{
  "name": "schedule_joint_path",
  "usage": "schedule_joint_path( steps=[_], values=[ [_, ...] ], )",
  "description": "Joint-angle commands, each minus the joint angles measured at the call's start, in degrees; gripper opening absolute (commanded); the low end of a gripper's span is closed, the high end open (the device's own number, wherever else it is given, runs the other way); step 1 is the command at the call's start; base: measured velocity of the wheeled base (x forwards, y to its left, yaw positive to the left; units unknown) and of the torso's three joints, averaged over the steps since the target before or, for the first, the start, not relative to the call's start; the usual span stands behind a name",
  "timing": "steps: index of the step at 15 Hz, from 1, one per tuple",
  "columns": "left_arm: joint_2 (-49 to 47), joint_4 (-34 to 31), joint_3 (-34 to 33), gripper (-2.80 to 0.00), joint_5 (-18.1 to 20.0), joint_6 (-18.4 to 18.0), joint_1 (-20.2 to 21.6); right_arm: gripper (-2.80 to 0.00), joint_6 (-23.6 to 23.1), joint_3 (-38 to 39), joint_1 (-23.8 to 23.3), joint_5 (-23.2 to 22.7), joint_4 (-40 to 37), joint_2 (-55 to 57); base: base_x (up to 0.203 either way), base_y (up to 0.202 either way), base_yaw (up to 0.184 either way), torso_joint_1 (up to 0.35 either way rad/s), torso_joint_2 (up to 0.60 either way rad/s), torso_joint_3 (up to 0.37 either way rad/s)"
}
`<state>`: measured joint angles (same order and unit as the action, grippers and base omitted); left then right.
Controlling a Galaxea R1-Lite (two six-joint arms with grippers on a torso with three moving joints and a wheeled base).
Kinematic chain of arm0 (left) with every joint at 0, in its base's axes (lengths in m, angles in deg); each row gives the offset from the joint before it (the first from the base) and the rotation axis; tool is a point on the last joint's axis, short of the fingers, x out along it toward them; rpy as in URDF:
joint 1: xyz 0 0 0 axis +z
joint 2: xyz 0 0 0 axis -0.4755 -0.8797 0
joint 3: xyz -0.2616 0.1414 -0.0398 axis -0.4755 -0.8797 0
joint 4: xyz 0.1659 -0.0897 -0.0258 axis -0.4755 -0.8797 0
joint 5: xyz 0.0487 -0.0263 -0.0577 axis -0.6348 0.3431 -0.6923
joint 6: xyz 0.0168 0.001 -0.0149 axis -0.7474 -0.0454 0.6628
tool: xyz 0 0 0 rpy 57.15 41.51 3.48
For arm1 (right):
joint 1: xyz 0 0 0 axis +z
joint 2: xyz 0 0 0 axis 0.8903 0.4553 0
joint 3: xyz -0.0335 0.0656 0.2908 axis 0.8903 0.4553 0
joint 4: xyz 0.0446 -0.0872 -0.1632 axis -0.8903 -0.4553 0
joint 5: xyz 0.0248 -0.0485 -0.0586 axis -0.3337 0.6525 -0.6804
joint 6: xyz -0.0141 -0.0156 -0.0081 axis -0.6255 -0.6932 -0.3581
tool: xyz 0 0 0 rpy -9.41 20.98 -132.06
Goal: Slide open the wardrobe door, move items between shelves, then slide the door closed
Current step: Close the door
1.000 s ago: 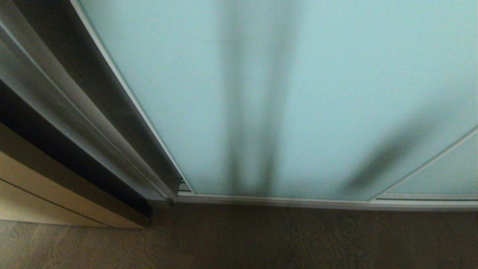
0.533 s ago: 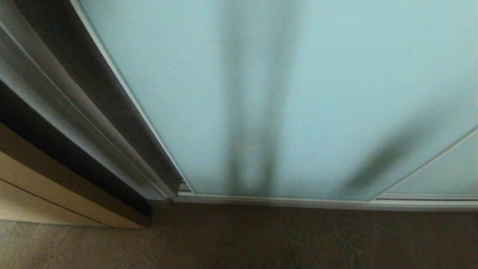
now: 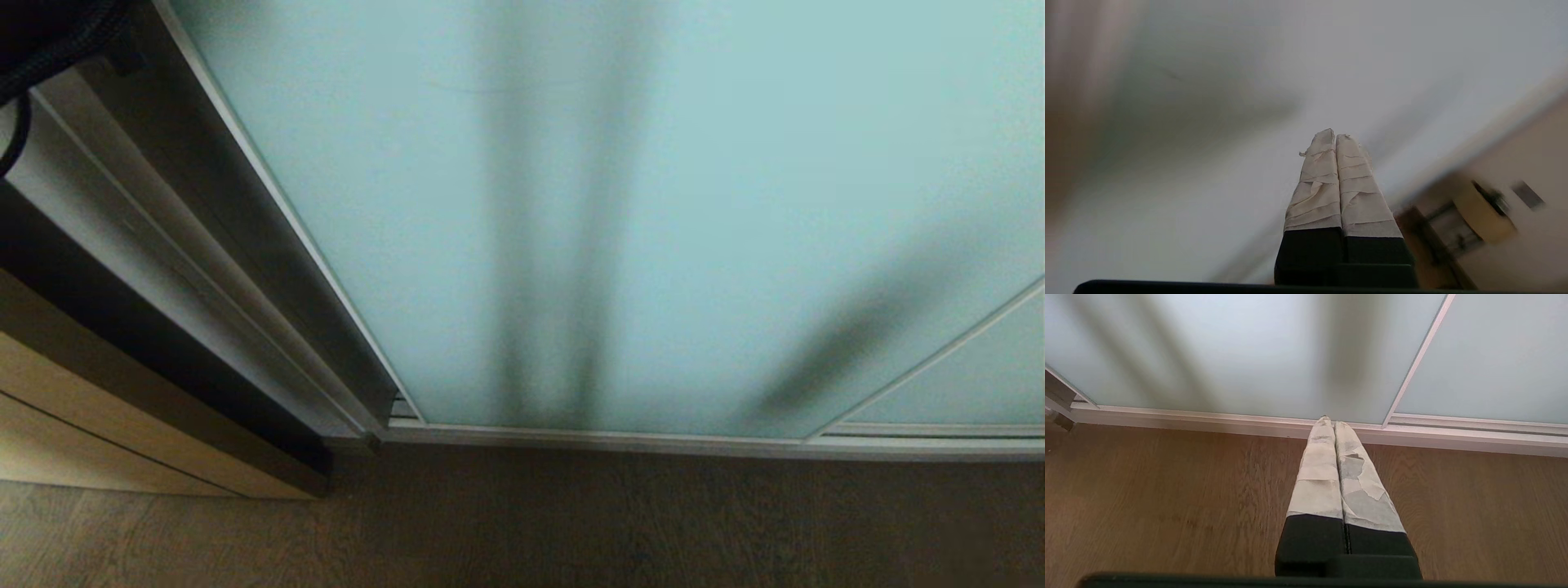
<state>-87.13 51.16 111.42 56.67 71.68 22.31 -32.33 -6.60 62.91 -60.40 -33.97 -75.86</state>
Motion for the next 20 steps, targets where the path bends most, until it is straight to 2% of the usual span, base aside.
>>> schedule_joint_path(
  steps=[1,2,5,7,8,12,16,20],
  values=[
    [-3.53,0.49,3.67,-2.8,-3.68,0.03,0.02,-2.8,0.01,0.0,0.0,0.0,0.03,-0.01,0.0,0.0,0.0,0.0,0.0,0.0],
    [-3.9,0.36,5.07,-2.8,-6.02,-0.22,0.02,-2.8,0.01,0.0,0.0,0.0,0.03,-0.07,0.0,0.0,0.0,0.0,0.0,0.0],
    [-3.39,-0.02,5.64,-2.8,-7.79,-3.9,0.05,-2.8,0.01,0.0,0.0,0.0,0.03,-0.1,0.0,0.0,0.0,0.0,0.0,0.0],
    [-3.37,-0.09,5.49,-2.8,-11.75,-5.54,0.02,-2.8,0.01,0.0,0.0,0.0,0.03,-0.02,0.0,0.0,0.0,0.0,0.0,0.0],
    [-3.45,-0.09,5.33,-2.8,-12.48,-6.28,0.02,-2.8,0.01,0.0,0.0,0.0,0.03,-0.01,0.0,0.0,0.0,0.0,0.0,0.0],
    [-1.44,-0.13,4.64,-2.8,-14.73,-6.89,0.11,-2.8,0.01,0.0,0.0,0.0,0.03,-0.01,0.0,0.0,0.0,0.0,0.0,0.0],
    [1.29,-0.09,1.02,-2.8,-15.69,-8.4,0.25,-2.8,0.01,0.0,0.0,0.0,0.03,-0.05,0.0,0.0,0.0,0.0,0.0,0.0],
    [3.25,0.17,-1.9,-2.8,-16.59,-8.56,2.49,-2.8,0.01,0.0,0.0,0.0,0.03,-0.02,0.0,0.0,0.0,0.0,0.0,0.0]
  ],
)
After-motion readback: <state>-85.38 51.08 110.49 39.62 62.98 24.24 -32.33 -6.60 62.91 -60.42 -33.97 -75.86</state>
